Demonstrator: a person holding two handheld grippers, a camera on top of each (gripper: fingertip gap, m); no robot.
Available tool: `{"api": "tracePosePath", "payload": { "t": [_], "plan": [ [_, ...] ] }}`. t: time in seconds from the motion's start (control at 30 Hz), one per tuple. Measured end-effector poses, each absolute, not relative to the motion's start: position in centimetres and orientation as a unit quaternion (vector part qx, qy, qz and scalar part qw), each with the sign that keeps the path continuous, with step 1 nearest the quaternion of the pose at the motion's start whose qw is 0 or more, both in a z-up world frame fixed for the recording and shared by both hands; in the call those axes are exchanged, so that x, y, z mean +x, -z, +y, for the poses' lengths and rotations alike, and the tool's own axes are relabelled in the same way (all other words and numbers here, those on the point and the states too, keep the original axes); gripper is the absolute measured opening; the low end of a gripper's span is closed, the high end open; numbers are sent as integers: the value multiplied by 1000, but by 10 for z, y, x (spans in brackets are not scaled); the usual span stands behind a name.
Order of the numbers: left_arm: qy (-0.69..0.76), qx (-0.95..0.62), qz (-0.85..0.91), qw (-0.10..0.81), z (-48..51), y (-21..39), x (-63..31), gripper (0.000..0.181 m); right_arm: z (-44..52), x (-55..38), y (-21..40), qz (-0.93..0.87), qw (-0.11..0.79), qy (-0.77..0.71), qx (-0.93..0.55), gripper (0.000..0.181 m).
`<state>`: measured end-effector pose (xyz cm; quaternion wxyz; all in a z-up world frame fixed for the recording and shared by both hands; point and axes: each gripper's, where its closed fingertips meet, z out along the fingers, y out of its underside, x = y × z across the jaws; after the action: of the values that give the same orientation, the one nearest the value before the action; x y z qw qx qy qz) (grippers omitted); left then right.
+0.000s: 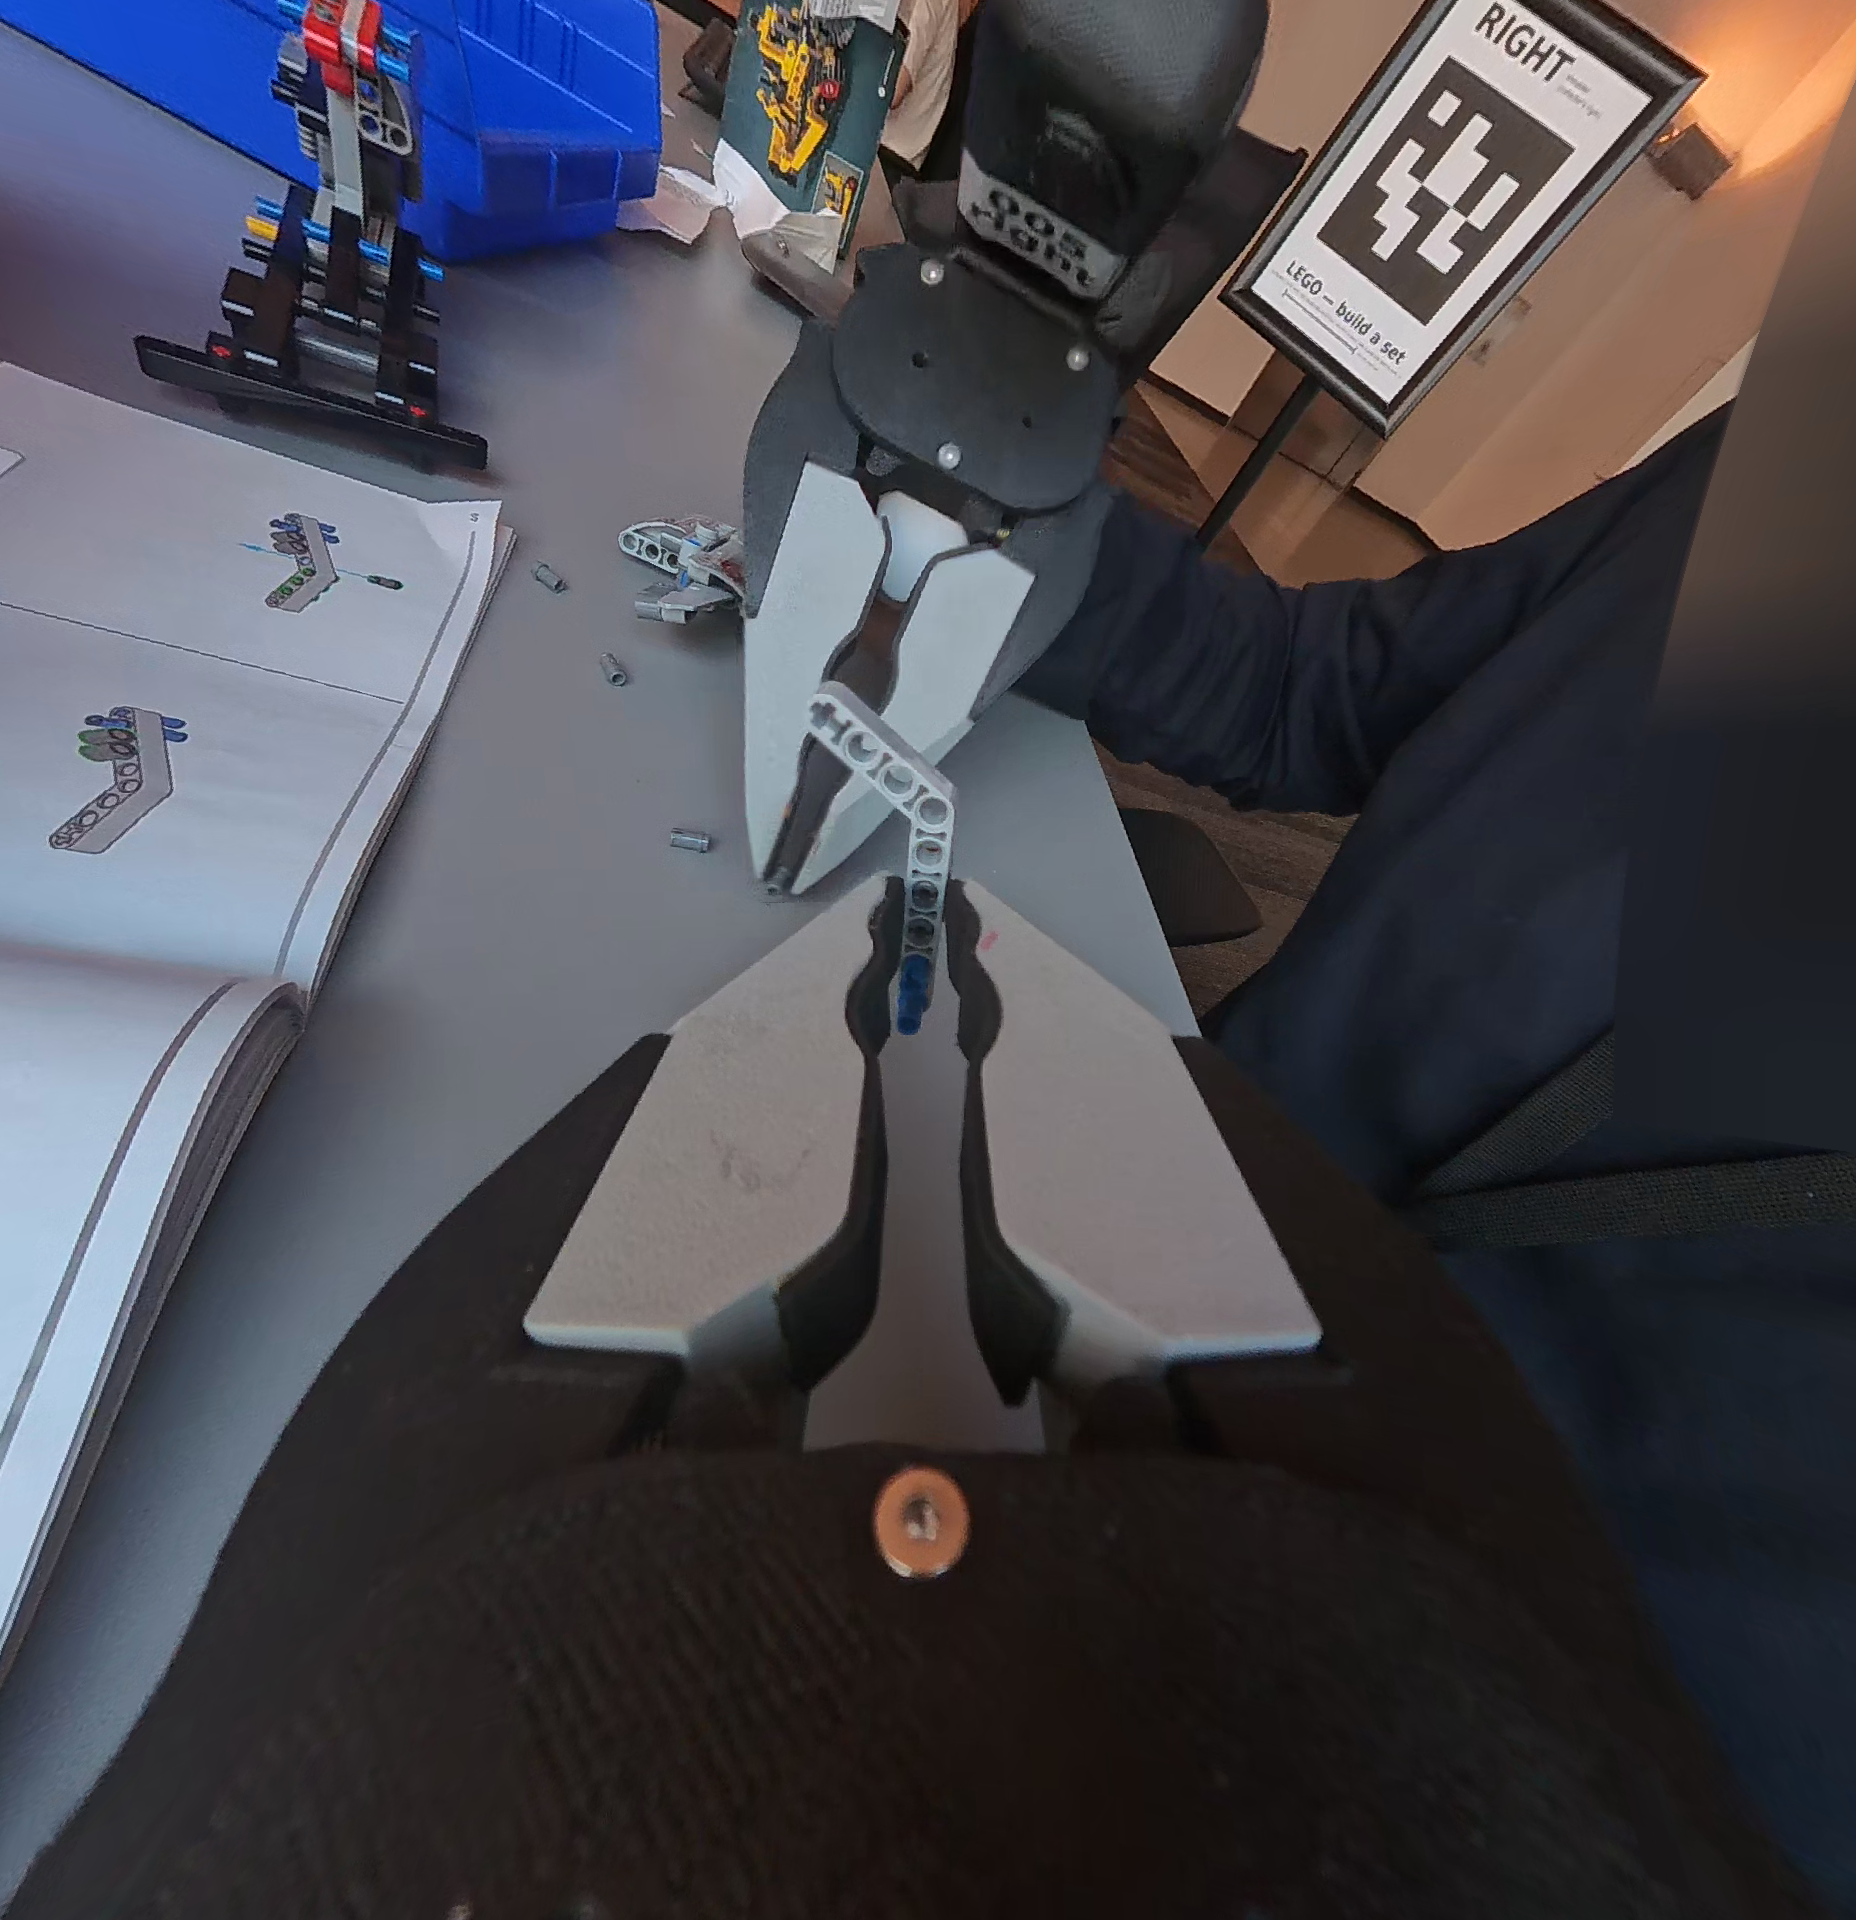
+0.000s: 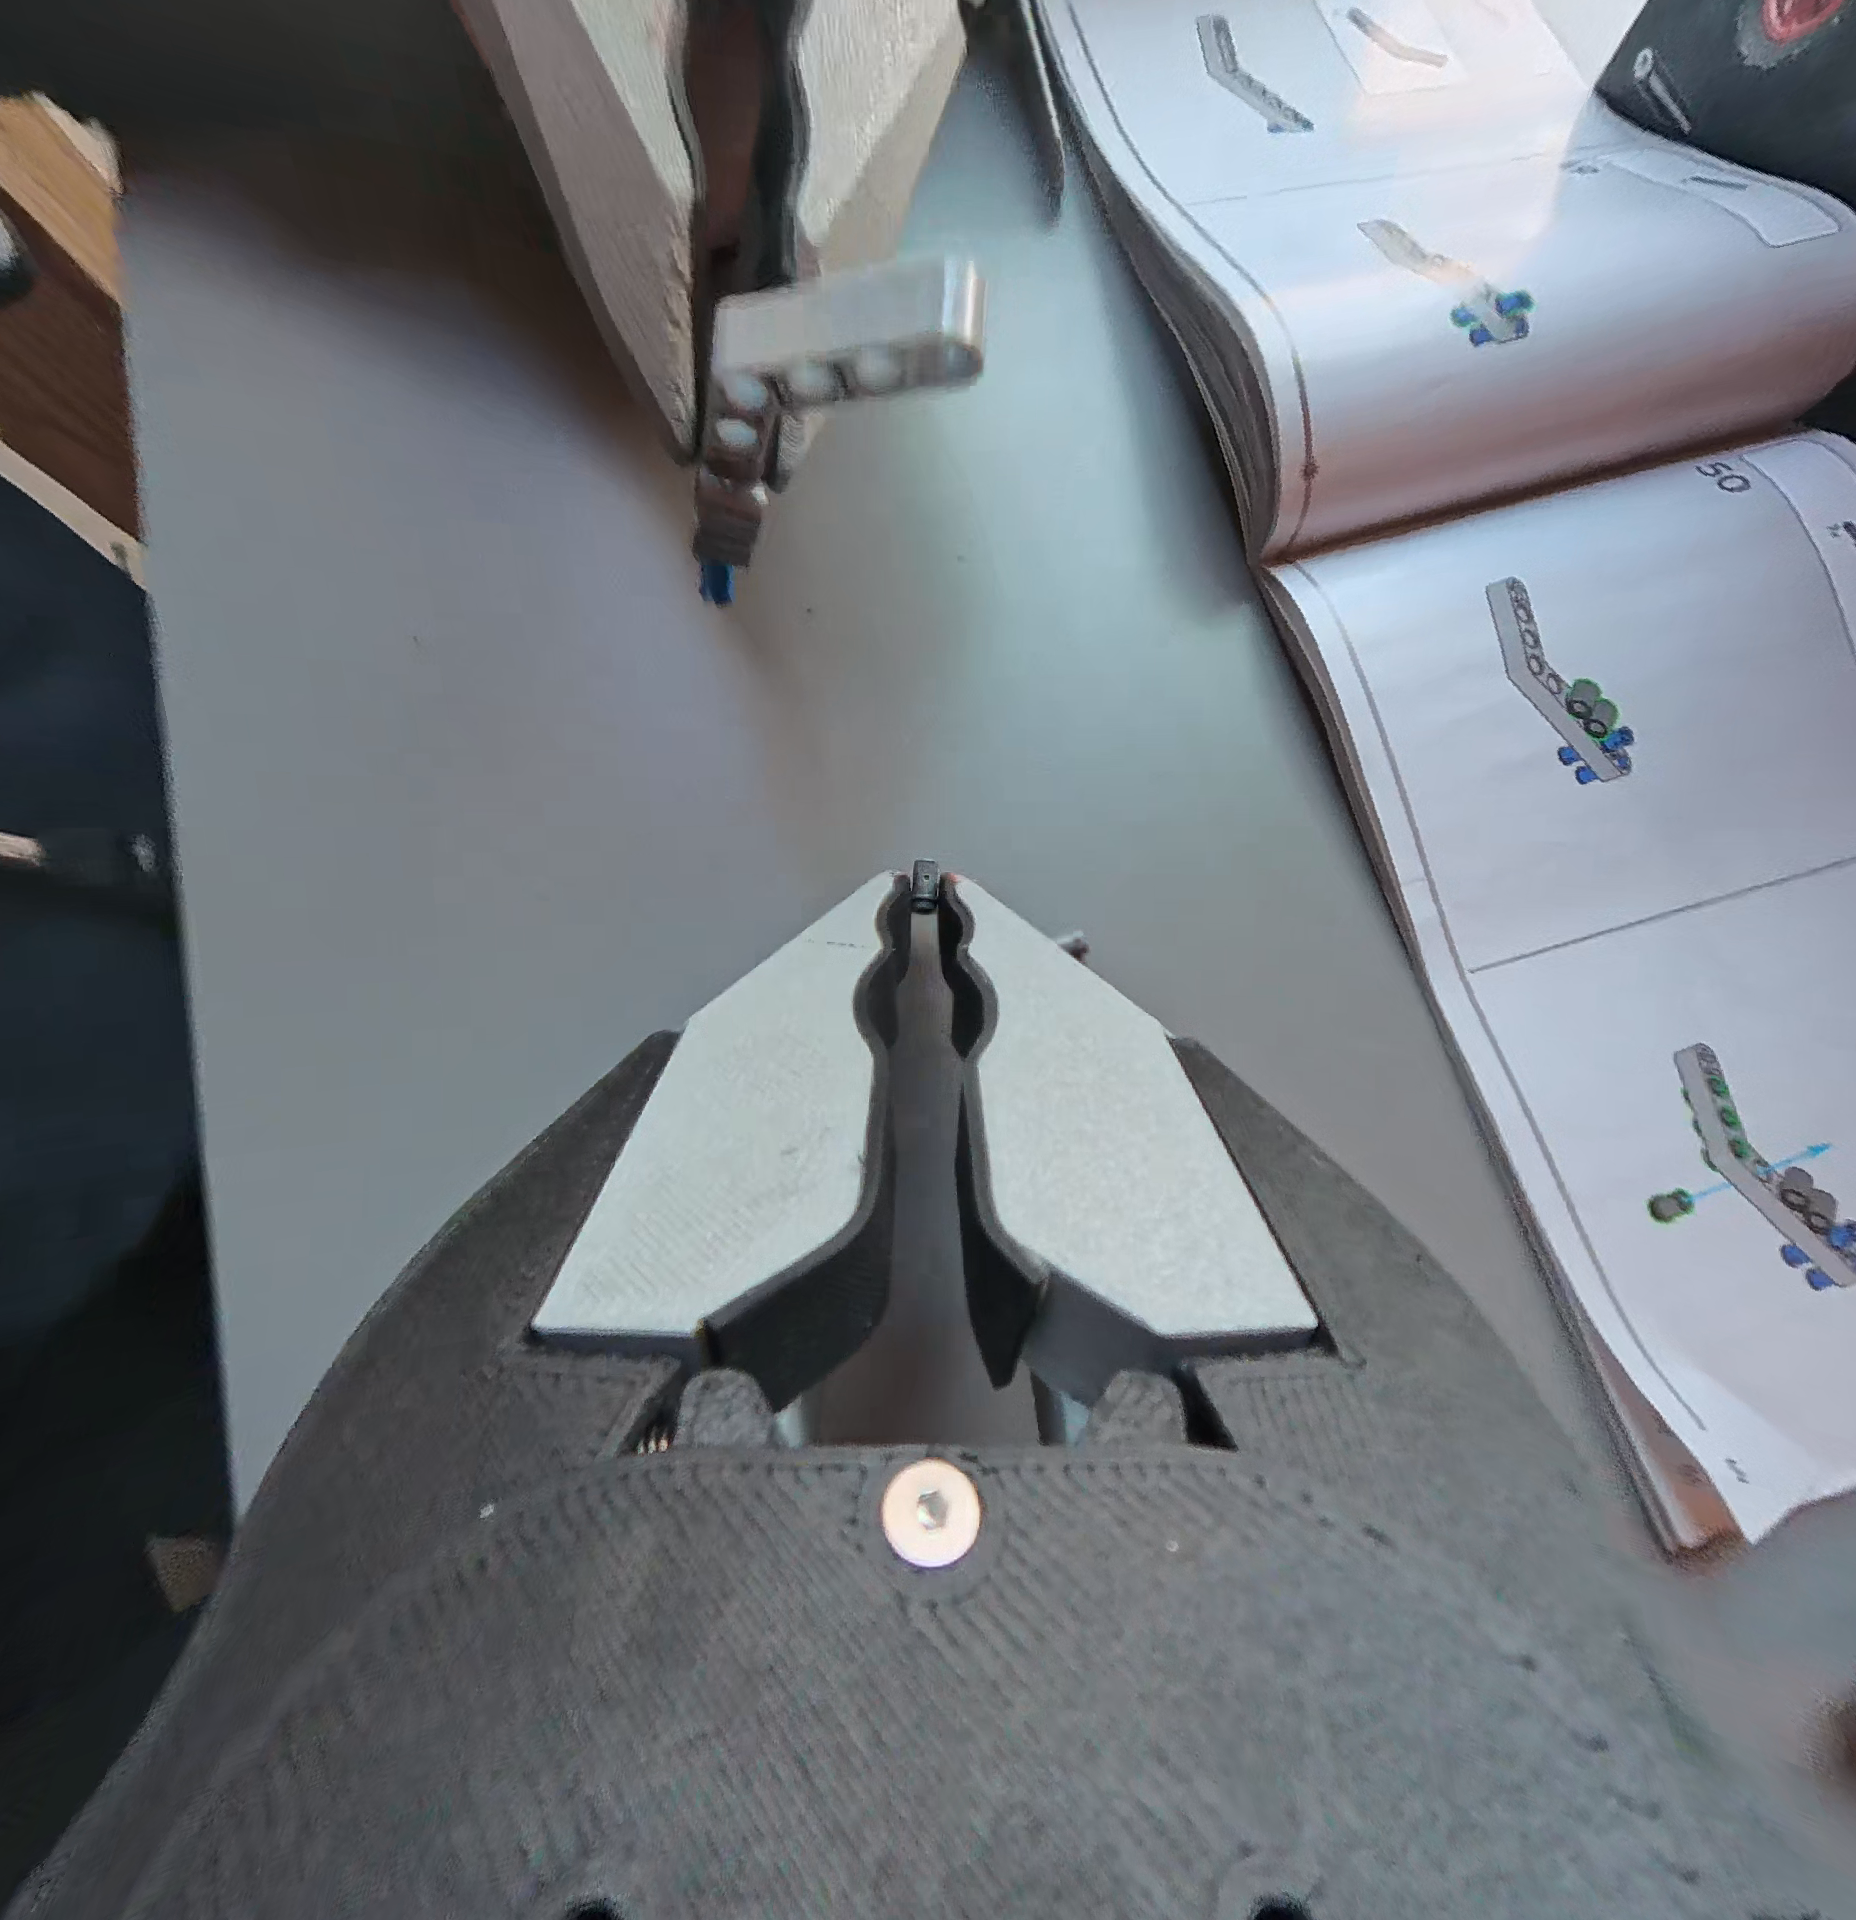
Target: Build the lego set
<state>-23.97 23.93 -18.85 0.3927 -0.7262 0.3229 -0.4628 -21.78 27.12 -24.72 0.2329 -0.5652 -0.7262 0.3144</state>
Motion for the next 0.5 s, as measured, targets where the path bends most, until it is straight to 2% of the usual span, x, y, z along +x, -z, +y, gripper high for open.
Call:
{"api": "tracePosePath", "payload": {
  "t": [0.23, 0.5],
  "plan": [
    [459, -732, 326, 384, 239, 192, -238, 3, 243, -229, 197, -657, 210, -479, -543, 2],
    [503, -740, 294, 336, 237, 196, -234, 3, 239, -233, 189, -625, 171, -531, -546, 1]
  ]
}}
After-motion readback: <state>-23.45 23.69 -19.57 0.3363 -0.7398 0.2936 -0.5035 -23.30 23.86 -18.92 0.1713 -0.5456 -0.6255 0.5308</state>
